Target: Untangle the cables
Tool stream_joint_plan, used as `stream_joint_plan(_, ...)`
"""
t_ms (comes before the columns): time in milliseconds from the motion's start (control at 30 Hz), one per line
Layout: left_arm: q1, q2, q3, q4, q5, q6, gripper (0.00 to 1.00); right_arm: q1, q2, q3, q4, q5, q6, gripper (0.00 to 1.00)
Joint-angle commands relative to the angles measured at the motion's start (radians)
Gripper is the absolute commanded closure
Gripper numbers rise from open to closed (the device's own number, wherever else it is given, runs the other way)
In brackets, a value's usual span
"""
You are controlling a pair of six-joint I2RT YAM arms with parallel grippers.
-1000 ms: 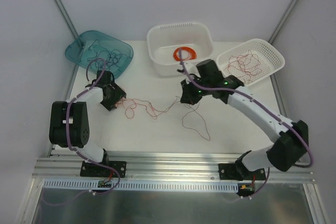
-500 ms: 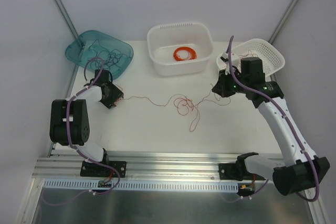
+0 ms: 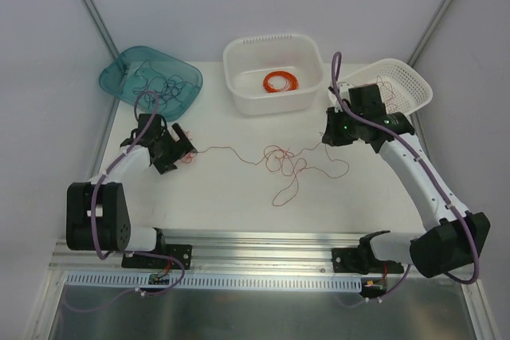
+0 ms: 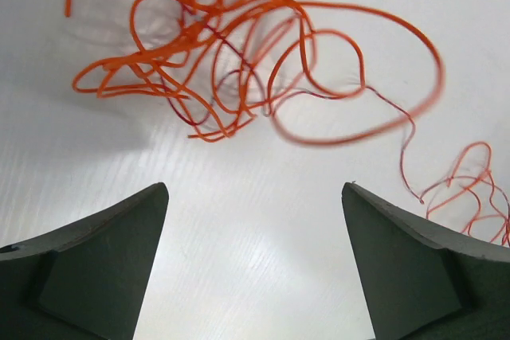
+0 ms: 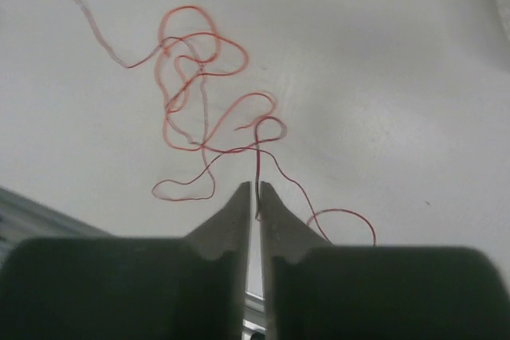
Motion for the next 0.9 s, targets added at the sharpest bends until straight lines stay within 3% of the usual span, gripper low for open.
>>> stream_joint_plan(0, -0.038, -0.116, -0.028, -0.017, 0.064, 0.108, 0.07, -0.003, 0.064, 0.050, -0.159, 0.316, 0.128, 0.88)
stream_joint_plan(33, -0.053, -0.148, -0.031, -0.018, 0.068, 0.125, 0.07, 0.000, 0.072, 0.050, -0.175, 0.399, 0.137, 0.67)
stream_joint_plan(133, -0.099, -0.205, -0.043, -0.024, 0.079, 0.154, 0.06, 0.042, 0.078, 0.052, -0.189, 0.494, 0.128, 0.45)
stream_joint_plan(200, -0.125, -0.226, -0.046, -0.024, 0.082, 0.162, 0.06, 0.113, 0.061, 0.056, -0.146, 0.498, 0.095, 0.39)
stream_joint_plan(300, -0.179, -0.243, -0.043, -0.026, 0.077, 0.174, 0.05, 0.219, 0.036, 0.046, -0.038, 0.422, 0.009, 0.37)
stream_joint_plan(367, -0.208, -0.242, -0.040, -0.026, 0.076, 0.173, 0.05, 0.263, 0.043, 0.042, 0.015, 0.284, -0.043, 0.37)
stream_joint_plan(533, -0.248, -0.225, -0.031, -0.026, 0.088, 0.165, 0.05, 0.345, 0.185, 0.073, 0.103, 0.043, -0.085, 0.38)
stream_joint_plan(633, -0.277, -0.225, -0.034, -0.026, 0.094, 0.153, 0.06, 0.377, 0.269, 0.096, 0.132, 0.003, -0.100, 0.39)
stream_joint_plan(867, -0.416, -0.179, 0.010, -0.017, 0.055, 0.184, 0.05, 0.366, 0.369, 0.046, 0.182, 0.075, -0.008, 0.41)
